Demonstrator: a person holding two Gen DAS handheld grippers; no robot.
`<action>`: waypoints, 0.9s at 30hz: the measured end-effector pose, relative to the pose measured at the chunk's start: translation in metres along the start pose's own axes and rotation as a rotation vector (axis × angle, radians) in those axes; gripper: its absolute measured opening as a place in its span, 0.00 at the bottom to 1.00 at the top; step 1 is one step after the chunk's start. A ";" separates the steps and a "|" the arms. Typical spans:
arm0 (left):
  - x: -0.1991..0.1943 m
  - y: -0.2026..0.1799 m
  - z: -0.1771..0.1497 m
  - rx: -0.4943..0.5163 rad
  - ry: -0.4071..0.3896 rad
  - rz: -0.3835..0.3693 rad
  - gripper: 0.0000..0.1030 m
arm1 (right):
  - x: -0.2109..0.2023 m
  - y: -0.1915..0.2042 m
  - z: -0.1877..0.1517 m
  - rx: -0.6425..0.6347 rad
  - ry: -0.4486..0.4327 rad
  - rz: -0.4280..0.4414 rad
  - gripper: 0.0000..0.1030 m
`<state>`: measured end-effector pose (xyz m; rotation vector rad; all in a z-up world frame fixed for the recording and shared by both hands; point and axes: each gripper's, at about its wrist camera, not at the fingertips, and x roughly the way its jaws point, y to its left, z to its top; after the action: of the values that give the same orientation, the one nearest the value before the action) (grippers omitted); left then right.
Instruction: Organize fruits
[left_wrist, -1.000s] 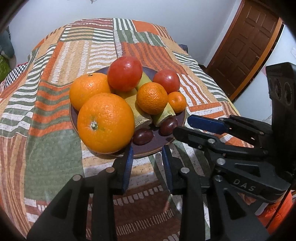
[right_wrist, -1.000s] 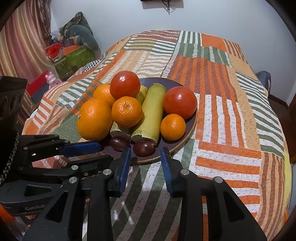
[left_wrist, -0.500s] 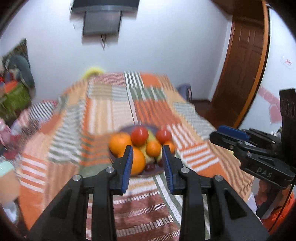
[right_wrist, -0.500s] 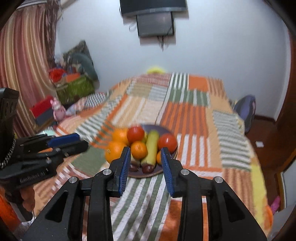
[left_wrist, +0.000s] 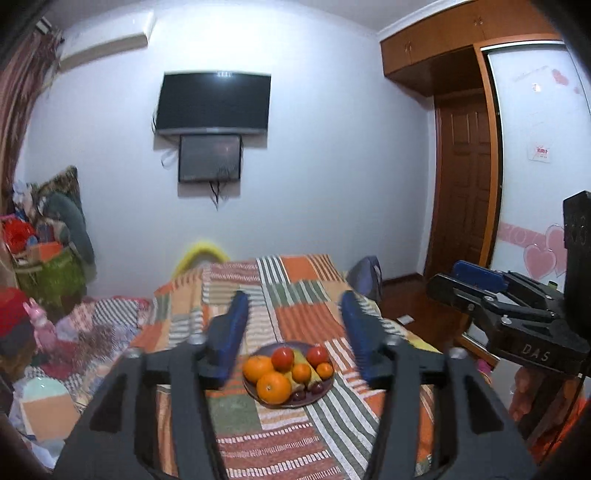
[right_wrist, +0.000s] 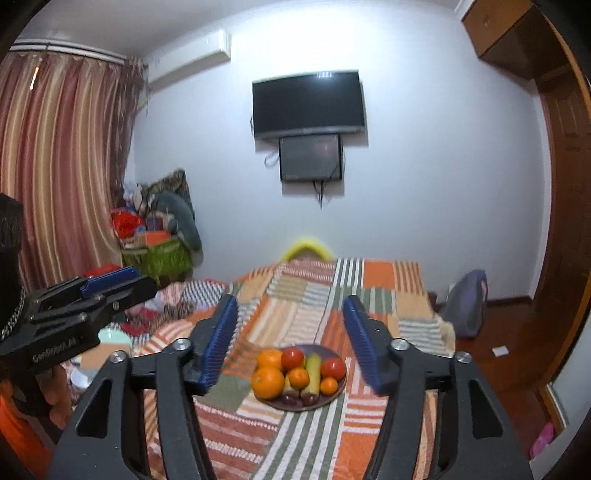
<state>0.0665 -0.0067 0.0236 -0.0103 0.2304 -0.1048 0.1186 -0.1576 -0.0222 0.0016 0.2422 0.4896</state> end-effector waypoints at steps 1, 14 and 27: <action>-0.003 -0.001 0.001 0.004 -0.009 0.003 0.60 | -0.001 0.000 0.000 -0.002 -0.011 -0.003 0.61; -0.027 -0.007 0.003 0.009 -0.062 0.046 0.91 | -0.018 0.013 0.000 -0.002 -0.102 -0.069 1.00; -0.026 -0.007 -0.001 0.001 -0.071 0.064 0.97 | -0.027 0.015 -0.005 -0.002 -0.105 -0.083 1.00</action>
<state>0.0406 -0.0108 0.0287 -0.0059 0.1593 -0.0408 0.0872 -0.1571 -0.0202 0.0151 0.1386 0.4061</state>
